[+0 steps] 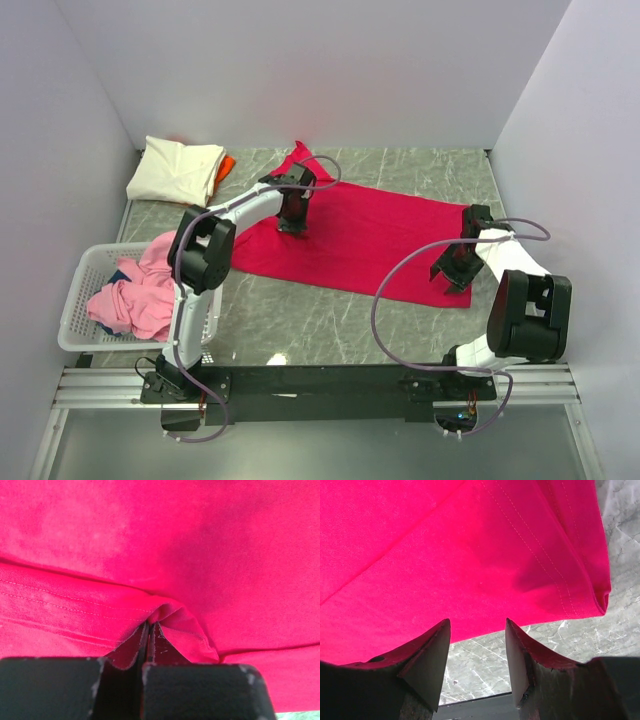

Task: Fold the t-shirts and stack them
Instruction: Fold the tshirt

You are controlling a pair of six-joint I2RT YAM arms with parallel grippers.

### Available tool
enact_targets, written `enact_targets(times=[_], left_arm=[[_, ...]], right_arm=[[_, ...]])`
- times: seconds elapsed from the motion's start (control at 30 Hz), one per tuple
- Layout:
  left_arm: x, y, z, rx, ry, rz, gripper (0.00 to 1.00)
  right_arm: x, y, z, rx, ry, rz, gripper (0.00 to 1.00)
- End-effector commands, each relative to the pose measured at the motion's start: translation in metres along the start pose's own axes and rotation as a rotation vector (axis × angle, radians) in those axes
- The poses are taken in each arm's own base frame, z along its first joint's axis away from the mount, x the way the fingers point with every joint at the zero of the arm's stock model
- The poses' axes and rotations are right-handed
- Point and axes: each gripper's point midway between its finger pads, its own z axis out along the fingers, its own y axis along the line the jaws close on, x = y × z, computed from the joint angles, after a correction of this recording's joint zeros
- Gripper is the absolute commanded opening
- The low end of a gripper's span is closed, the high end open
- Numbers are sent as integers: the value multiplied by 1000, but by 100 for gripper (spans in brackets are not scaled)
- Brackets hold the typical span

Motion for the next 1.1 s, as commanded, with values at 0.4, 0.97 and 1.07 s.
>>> enact_targets(times=[0.4, 0.97, 1.07], left_arm=[[-26, -22, 1, 29, -40, 95, 0], [-44, -40, -11, 92, -96, 105, 0], [-47, -43, -13, 103, -110, 104, 0]], right_arm=[[-12, 11, -8, -18, -20, -9, 54], [-12, 12, -10, -20, -21, 5, 54], [-11, 13, -9, -22, -17, 6, 54]])
